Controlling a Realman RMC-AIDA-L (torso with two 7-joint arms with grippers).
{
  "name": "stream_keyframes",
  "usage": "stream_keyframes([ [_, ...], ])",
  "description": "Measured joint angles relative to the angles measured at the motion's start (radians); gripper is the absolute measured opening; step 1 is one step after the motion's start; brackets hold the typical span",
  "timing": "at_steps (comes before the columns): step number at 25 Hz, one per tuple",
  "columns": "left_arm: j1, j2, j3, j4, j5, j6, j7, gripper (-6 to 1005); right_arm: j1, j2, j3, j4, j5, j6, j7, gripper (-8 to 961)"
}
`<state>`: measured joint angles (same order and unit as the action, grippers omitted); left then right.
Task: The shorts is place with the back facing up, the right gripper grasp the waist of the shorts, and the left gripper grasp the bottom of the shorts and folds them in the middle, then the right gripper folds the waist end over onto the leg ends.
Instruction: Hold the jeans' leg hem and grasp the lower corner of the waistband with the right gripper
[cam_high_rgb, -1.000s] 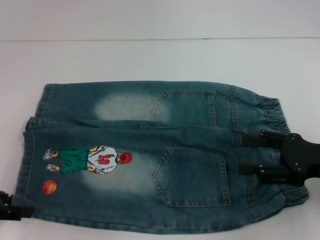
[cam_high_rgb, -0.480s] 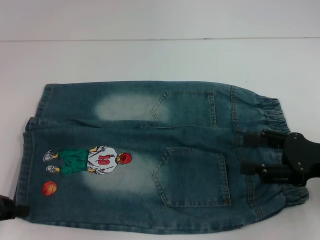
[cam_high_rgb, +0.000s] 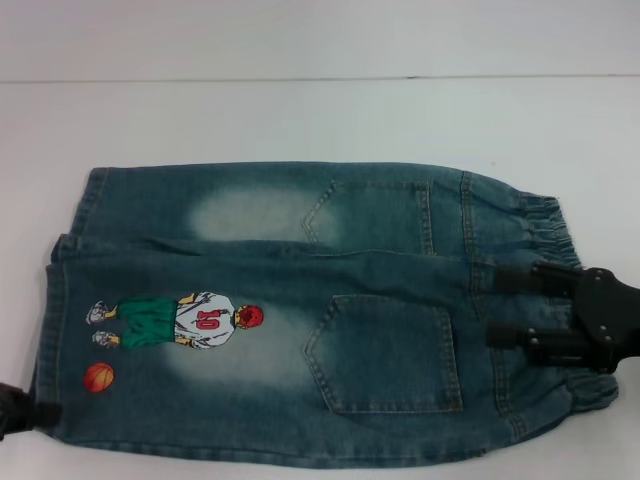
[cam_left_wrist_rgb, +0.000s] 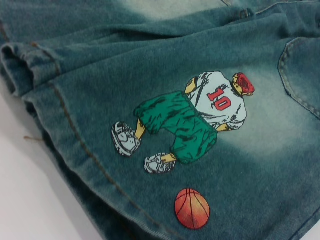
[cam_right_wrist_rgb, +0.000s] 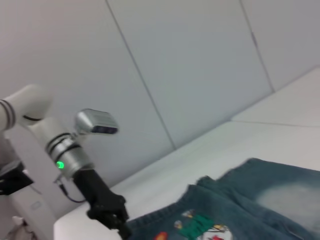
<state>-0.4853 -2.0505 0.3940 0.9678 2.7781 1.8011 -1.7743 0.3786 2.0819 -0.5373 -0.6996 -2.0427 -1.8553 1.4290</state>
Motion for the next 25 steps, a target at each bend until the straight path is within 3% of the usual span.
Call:
stream_keyframes([
  [12, -0.010, -0.002, 0.000, 0.006, 0.001, 0.009, -0.013, 36, -0.154, -0.017, 0.106, 0.011, -0.007, 0.076, 0.024, 915],
  [19, -0.013, -0.005, 0.000, 0.002, 0.001, 0.007, -0.013, 35, -0.244, -0.010, 0.112, 0.015, -0.013, 0.117, 0.036, 915],
  [25, -0.017, -0.005, 0.000, 0.002, -0.001, 0.009, -0.014, 35, -0.260, -0.015, 0.147, 0.052, -0.084, 0.157, 0.040, 914],
])
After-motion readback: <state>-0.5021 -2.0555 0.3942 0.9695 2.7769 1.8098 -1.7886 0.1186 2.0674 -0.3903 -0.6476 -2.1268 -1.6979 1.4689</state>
